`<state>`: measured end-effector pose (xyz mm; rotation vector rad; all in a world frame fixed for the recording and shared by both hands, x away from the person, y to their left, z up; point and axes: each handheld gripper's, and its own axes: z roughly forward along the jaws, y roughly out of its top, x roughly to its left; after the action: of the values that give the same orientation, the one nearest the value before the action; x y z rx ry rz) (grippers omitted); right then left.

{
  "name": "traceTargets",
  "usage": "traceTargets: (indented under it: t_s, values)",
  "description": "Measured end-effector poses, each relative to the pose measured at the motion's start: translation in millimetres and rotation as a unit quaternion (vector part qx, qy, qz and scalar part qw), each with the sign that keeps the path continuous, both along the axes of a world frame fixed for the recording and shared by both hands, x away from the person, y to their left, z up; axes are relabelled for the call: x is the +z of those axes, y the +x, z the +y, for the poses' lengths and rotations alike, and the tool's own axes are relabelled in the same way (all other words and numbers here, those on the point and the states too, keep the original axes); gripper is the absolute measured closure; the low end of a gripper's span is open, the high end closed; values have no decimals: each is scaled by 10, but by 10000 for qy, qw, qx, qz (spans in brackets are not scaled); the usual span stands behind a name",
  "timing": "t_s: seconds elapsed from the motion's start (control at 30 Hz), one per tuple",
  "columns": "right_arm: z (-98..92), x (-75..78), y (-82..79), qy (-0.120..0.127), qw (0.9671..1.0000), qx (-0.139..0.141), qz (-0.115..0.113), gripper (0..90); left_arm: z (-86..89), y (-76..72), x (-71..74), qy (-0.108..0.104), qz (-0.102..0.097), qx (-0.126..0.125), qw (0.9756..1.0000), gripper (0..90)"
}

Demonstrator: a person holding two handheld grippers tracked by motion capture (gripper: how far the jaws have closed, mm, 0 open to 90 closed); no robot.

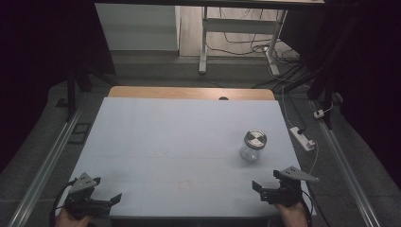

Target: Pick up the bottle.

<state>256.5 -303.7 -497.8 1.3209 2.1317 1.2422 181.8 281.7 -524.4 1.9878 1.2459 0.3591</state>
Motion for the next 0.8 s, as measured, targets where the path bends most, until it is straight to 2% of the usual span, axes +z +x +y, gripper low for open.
traceTargets:
  t_s: [0.23,0.6,0.8]
  values:
    - [17,-1,1,-72,10000,51,1,0,13,1,0,-112,-7,-83,9999,0]
    - [28,-4,16,-99,9999,60,58,0,9,8,-6,-106,52,-100,9999,0]
    - [55,-2,16,-214,9997,128,64,0,16,11,-7,-130,65,-96,9998,0]
